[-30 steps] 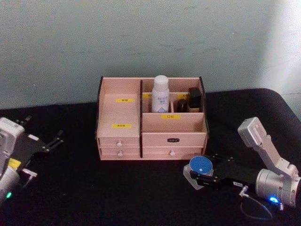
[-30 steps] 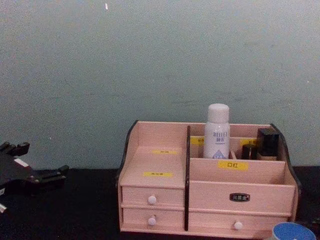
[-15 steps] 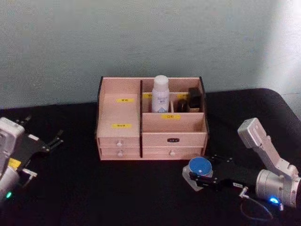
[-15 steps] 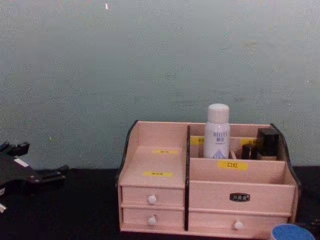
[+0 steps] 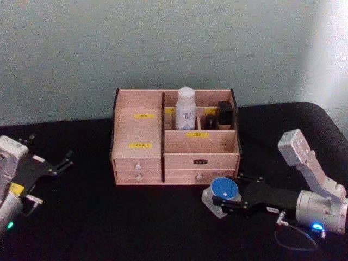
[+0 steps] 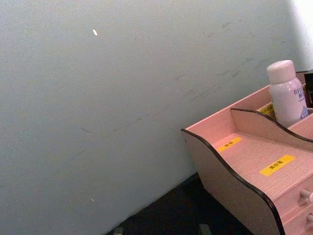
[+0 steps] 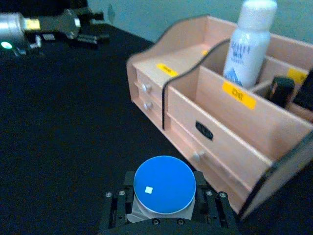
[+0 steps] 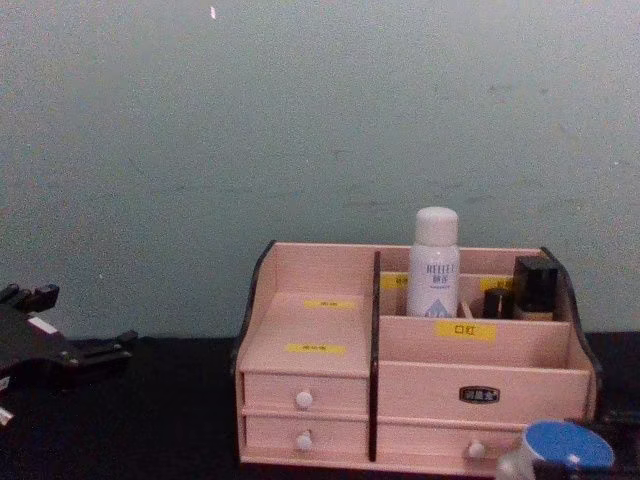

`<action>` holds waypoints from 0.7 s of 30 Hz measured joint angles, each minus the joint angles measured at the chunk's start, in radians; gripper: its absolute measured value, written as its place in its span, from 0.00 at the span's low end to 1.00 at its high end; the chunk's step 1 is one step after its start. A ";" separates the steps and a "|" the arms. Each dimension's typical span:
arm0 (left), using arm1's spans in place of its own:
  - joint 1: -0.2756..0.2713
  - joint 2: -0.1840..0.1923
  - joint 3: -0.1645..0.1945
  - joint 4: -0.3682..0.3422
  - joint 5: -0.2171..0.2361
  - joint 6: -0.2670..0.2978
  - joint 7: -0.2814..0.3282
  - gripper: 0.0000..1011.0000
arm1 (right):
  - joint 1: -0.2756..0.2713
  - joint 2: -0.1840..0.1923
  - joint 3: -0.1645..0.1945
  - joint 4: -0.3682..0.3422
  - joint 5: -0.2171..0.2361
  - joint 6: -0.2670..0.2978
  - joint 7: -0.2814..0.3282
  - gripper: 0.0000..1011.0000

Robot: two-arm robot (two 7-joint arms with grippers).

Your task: Pick up the facial cleanser and watermelon frost from the table and place them into the tiered storage box.

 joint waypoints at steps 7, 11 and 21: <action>0.000 0.000 0.000 0.000 0.000 0.000 0.000 0.99 | 0.042 -0.015 -0.022 -0.005 0.020 -0.021 0.024 0.71; 0.000 0.000 0.000 0.000 0.000 0.000 0.000 0.99 | 0.081 -0.036 -0.038 -0.004 0.028 -0.037 0.033 0.71; 0.000 0.000 0.000 0.000 0.000 0.000 0.000 0.99 | 0.186 -0.098 -0.079 0.039 0.026 -0.055 0.034 0.71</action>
